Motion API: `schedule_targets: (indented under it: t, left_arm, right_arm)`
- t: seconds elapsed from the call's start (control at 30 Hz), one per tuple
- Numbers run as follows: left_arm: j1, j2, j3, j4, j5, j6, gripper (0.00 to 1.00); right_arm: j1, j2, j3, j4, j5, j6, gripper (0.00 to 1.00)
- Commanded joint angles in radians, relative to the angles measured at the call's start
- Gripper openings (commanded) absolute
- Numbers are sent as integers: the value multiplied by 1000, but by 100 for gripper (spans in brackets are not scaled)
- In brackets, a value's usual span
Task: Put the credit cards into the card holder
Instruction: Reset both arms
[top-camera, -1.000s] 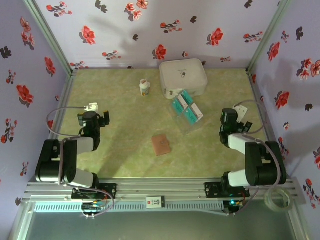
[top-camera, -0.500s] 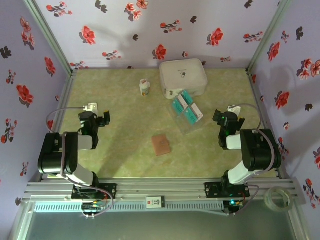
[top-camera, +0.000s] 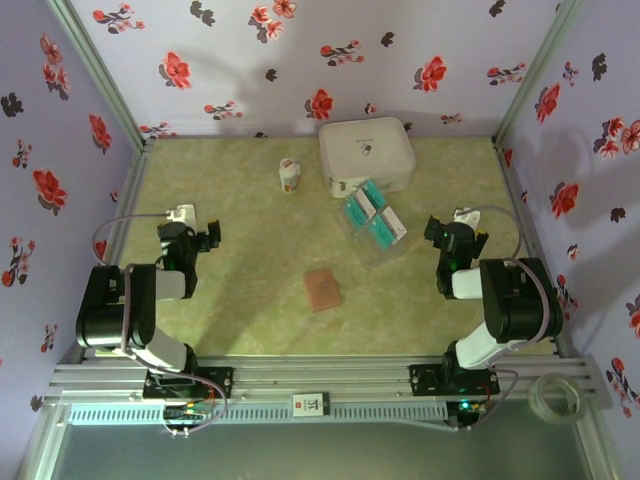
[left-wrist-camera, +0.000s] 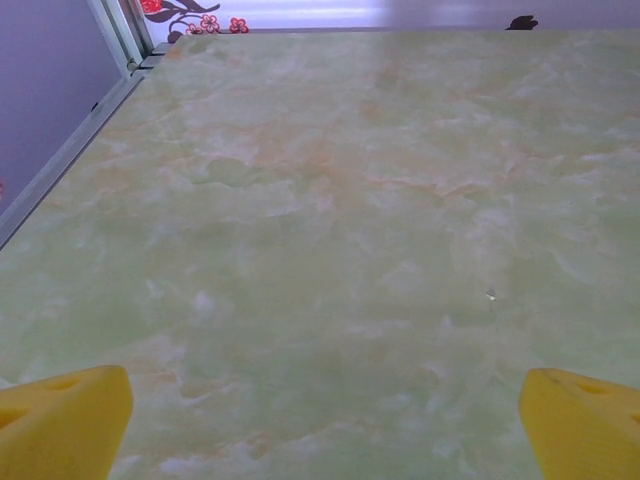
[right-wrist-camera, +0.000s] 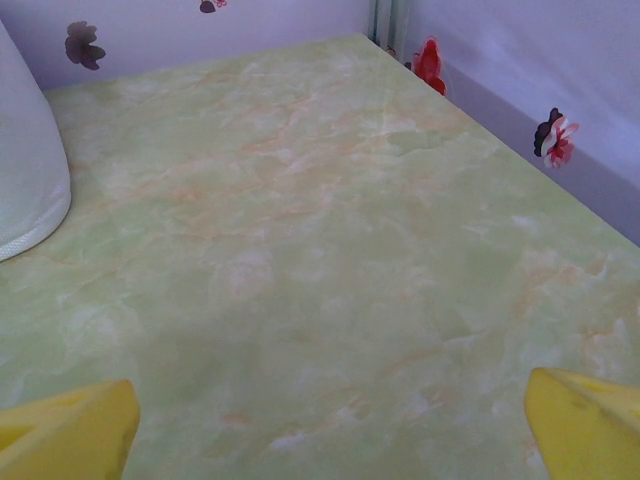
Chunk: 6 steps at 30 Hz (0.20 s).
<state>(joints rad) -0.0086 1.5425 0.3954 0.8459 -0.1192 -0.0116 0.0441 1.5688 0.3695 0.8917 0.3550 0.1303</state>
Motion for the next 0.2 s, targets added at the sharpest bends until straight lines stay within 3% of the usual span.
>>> schedule_targets:
  t: [0.0,0.17]
  left_arm:
    - [-5,2,0,36,-8,10,100]
    - [-5,1,0,35,-9,11,100]
  right_arm:
    - [-6,0,19,-2,-3,-7,99]
    - [-12,-14,4,17,-72,-24,99]
